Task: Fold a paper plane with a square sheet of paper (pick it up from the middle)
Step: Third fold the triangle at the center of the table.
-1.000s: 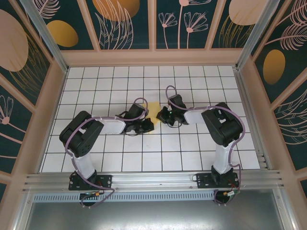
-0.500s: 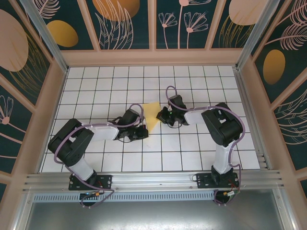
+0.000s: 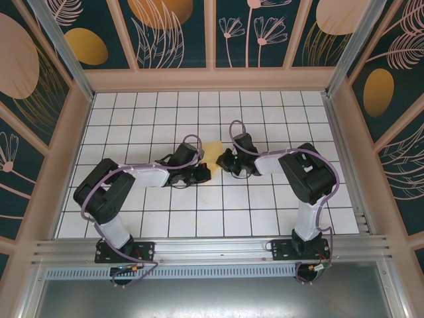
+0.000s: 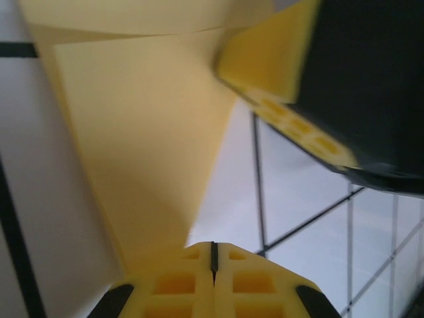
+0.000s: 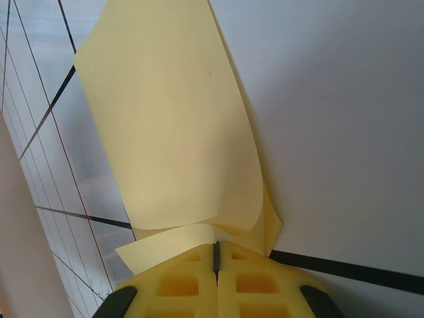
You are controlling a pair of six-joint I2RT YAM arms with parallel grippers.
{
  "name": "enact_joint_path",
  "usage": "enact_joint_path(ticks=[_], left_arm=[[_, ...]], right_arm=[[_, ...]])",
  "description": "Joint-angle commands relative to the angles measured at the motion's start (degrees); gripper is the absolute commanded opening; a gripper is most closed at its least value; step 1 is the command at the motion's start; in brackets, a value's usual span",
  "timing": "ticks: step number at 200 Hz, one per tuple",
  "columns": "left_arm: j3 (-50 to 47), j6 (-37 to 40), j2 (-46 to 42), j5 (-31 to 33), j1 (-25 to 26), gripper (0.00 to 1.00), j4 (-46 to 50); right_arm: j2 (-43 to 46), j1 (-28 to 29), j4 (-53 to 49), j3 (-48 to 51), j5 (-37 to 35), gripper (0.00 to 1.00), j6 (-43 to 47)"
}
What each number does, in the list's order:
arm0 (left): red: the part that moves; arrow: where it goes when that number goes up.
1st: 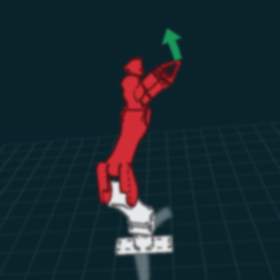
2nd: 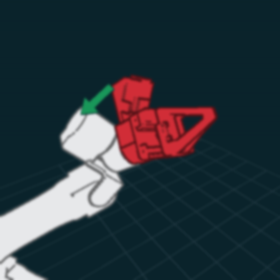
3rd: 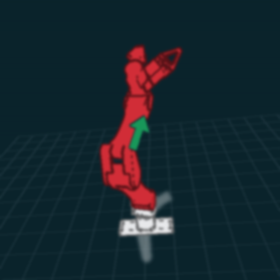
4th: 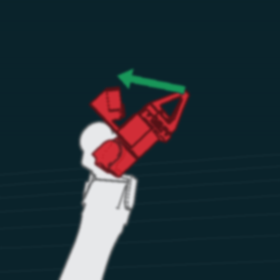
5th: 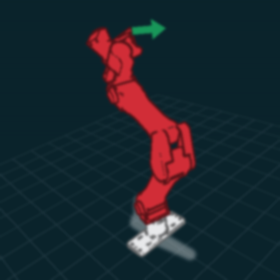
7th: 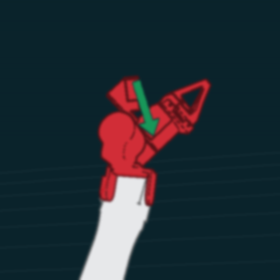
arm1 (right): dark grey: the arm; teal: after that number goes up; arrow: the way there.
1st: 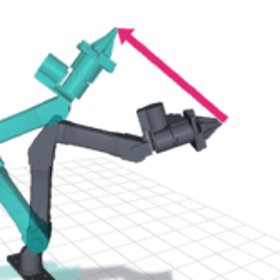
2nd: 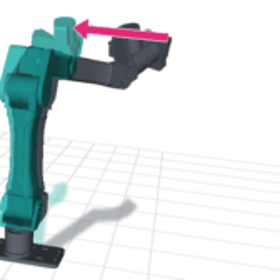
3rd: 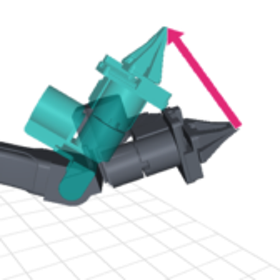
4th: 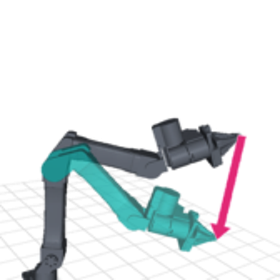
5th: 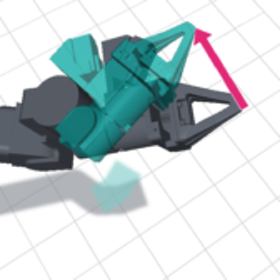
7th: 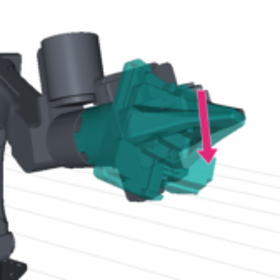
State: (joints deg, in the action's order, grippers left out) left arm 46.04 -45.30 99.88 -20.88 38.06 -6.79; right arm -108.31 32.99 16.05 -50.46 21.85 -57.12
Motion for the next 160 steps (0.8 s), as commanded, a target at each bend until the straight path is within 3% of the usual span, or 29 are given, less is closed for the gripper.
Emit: enact_joint_path(ticks=[1, 64, 125, 160], left_arm=[[0.8, 0.0, 1.8, 2.8, 0.2, 0.02, 2.9], [-0.1, 0.2, 3.7, 3.5, 0.2, 0.0, 4.2], [-0.6, 0.1, 3.0, 2.7, 0.2, 0.0, 3.4], [-2.6, -2.8, -0.4, 0.3, 0.3, 0.0, -4.1]], right_arm=[[0.8, 0.4, -6.2, 1.9, -1.8, 0.0, 1.4], [5.6, 1.9, -2.3, 0.9, 2.6, 0.0, 12.4], [1.9, 4.6, -4.5, -1.4, 2.6, 0.0, 11.8], [-0.6, 3.5, -6.5, -1.2, 1.3, 0.0, 9.4]])
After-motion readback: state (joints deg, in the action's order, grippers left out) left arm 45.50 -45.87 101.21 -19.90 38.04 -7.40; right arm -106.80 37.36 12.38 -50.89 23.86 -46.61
